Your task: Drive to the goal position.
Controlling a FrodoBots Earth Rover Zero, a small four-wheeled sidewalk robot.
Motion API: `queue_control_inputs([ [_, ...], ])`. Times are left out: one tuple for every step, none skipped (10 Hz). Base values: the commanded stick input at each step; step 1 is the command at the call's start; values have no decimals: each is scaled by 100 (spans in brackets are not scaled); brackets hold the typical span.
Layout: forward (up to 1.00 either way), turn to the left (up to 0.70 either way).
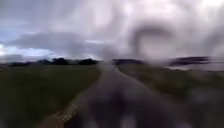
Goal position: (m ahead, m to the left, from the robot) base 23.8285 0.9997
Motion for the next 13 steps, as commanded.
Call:
queue_control_inputs([
  [70, -14],
  [70, -14],
  [70, -14],
  [70, -14],
  [70, -14],
  [70, -14],
  [70, 0],
  [70, 0],
  [70, 0],
  [70, 0],
  [70, 0],
  [70, 0],
  [70, 0],
])
